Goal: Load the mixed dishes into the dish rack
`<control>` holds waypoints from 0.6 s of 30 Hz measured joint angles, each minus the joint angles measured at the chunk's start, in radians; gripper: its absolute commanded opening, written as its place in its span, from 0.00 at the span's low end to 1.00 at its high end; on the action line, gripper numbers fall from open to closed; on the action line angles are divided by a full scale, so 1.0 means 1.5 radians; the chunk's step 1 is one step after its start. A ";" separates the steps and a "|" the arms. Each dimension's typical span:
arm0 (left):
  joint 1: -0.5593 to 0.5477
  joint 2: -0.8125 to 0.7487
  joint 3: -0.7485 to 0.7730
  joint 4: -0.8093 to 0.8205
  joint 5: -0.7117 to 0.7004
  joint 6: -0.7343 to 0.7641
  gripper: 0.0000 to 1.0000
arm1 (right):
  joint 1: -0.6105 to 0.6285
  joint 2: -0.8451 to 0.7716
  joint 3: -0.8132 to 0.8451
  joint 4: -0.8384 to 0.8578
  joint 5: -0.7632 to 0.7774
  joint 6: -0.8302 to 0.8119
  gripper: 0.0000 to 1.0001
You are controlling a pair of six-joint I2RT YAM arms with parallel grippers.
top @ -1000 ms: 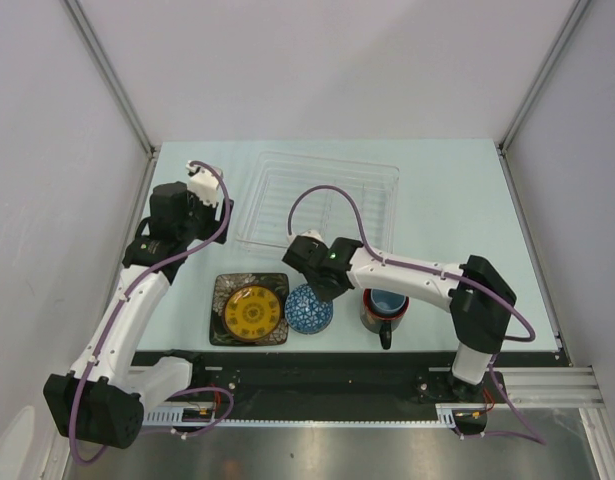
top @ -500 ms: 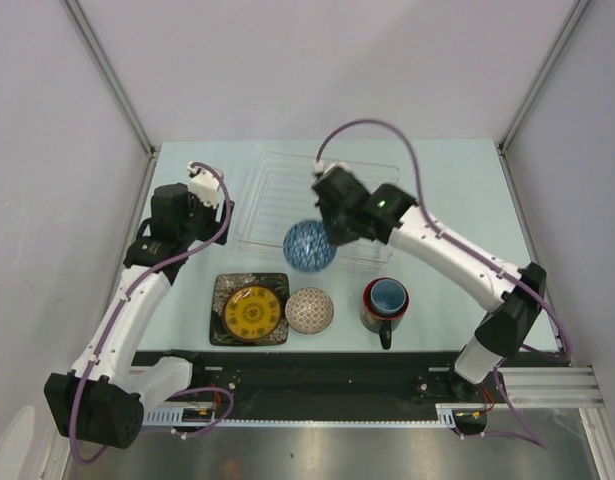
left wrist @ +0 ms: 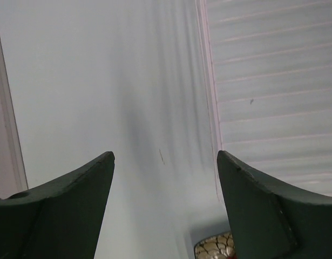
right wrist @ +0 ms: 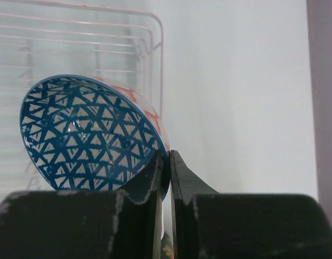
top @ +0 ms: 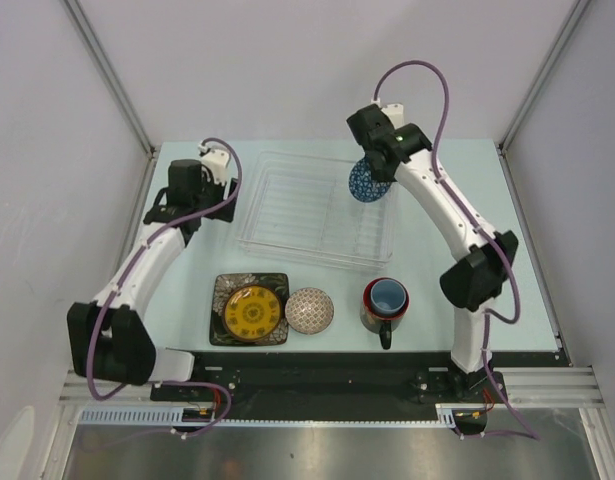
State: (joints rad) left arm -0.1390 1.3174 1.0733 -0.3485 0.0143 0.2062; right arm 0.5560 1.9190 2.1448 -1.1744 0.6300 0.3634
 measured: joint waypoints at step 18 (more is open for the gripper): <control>0.047 0.198 0.166 0.037 0.009 -0.035 0.82 | 0.024 0.129 0.074 -0.110 0.229 0.142 0.00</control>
State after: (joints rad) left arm -0.0689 1.6142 1.3224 -0.2935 0.0273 0.1539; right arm 0.5926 2.1124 2.2559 -1.3396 0.9737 0.5770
